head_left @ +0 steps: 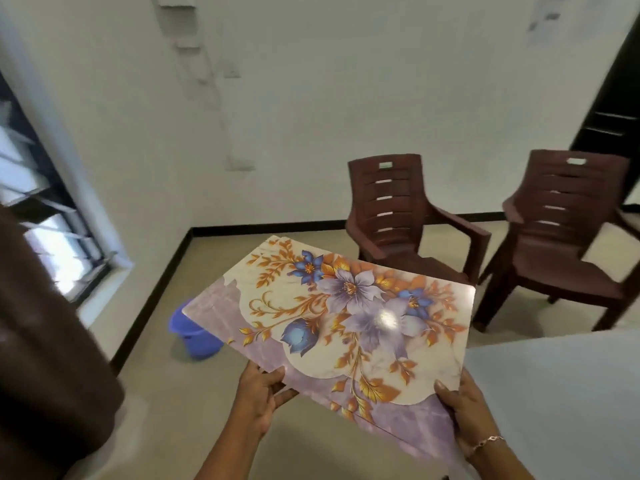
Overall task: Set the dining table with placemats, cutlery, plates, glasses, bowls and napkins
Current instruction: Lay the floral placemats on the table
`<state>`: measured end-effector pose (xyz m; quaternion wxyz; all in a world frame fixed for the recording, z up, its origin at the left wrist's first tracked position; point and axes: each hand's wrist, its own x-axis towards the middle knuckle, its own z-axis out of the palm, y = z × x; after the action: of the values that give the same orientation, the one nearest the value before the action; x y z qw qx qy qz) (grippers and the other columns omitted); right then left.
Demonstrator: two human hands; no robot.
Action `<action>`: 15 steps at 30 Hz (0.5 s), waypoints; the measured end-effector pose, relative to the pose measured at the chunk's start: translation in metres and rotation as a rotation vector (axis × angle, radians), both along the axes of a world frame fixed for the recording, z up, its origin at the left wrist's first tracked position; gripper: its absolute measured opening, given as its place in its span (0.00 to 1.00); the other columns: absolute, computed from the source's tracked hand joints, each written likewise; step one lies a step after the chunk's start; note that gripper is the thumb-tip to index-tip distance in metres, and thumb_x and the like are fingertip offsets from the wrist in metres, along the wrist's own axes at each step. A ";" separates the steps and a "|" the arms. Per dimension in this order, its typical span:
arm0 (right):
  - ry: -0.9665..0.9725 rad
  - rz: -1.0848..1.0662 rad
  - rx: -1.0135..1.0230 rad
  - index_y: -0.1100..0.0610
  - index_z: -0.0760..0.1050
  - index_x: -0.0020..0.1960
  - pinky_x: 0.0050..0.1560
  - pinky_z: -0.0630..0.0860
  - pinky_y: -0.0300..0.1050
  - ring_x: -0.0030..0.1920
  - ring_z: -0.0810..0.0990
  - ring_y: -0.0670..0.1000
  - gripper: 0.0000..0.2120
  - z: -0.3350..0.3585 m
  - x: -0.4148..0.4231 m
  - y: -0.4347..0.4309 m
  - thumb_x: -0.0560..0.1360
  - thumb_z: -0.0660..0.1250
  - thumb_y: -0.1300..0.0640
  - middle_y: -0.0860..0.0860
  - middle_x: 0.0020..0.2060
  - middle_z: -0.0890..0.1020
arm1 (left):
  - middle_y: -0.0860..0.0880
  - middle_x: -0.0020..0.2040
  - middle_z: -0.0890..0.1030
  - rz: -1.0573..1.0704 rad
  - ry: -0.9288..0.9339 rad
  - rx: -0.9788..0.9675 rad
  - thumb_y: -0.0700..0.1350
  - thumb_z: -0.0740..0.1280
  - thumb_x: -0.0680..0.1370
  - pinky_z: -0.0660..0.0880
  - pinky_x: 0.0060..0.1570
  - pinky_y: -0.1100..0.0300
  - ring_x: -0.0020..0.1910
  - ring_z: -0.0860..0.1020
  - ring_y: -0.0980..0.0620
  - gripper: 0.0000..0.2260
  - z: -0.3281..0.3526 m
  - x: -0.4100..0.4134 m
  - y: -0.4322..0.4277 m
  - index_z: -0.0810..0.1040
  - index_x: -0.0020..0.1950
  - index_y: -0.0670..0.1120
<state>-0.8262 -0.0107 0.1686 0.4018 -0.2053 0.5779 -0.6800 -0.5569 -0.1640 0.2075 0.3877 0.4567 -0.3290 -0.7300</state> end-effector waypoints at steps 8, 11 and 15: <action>0.020 -0.324 0.026 0.56 0.72 0.63 0.53 0.78 0.52 0.56 0.79 0.60 0.52 0.003 -0.083 -0.054 0.42 0.82 0.41 0.57 0.56 0.80 | 0.43 0.55 0.79 -0.333 -0.045 0.011 0.28 0.58 0.77 0.78 0.35 0.53 0.45 0.79 0.44 0.21 0.003 -0.149 -0.133 0.69 0.65 0.46; 0.030 -0.436 0.018 0.55 0.72 0.62 0.54 0.78 0.52 0.58 0.78 0.60 0.52 -0.006 -0.114 -0.056 0.42 0.82 0.40 0.57 0.57 0.80 | 0.44 0.53 0.80 -0.474 -0.044 -0.007 0.29 0.59 0.77 0.78 0.40 0.51 0.46 0.79 0.44 0.21 0.001 -0.212 -0.160 0.69 0.66 0.46; -0.004 -0.638 0.024 0.59 0.69 0.66 0.54 0.78 0.54 0.58 0.77 0.61 0.57 -0.024 -0.158 -0.056 0.41 0.81 0.39 0.59 0.59 0.78 | 0.45 0.53 0.80 -0.657 -0.073 -0.053 0.30 0.59 0.77 0.80 0.32 0.56 0.46 0.80 0.45 0.20 -0.002 -0.307 -0.187 0.69 0.65 0.46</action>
<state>-0.9838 -0.0672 0.1449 0.1717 -0.0079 0.6203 -0.7653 -0.8639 -0.3510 0.2055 0.1311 0.3418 -0.4915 -0.7902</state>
